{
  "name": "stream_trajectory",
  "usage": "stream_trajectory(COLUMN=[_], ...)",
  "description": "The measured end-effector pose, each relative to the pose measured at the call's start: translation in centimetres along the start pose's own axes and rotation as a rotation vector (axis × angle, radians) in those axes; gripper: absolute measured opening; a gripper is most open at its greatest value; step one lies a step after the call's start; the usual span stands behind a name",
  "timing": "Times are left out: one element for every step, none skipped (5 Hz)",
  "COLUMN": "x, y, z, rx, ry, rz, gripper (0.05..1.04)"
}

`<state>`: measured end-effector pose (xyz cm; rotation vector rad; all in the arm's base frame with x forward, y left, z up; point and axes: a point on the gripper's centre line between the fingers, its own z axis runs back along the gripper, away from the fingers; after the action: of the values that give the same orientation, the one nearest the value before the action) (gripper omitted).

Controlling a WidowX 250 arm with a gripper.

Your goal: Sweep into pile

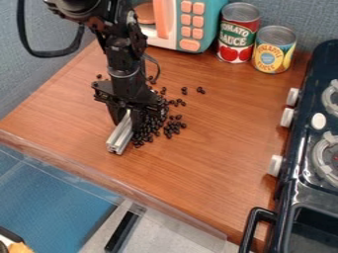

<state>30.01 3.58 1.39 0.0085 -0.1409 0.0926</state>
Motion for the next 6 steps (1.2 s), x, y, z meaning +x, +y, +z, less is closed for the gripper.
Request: stream_trajectory(x=[0.1,0.0,0.0,0.1,-0.1,-0.2], y=[-1.1,-2.2,-3.0,-4.1,-5.8,-6.8], z=[0.0,0.0,0.0,0.0,0.1,0.1], rx=[-0.016,-0.036,-0.06,-0.071,-0.095,-0.112], ry=[-0.005,-0.005,-0.007,-0.006,-0.001,0.013], rz=[0.015,0.02,0.05,0.065,0.058,0.056], gripper=[0.371,0.372,0.372,0.371,0.372,0.371])
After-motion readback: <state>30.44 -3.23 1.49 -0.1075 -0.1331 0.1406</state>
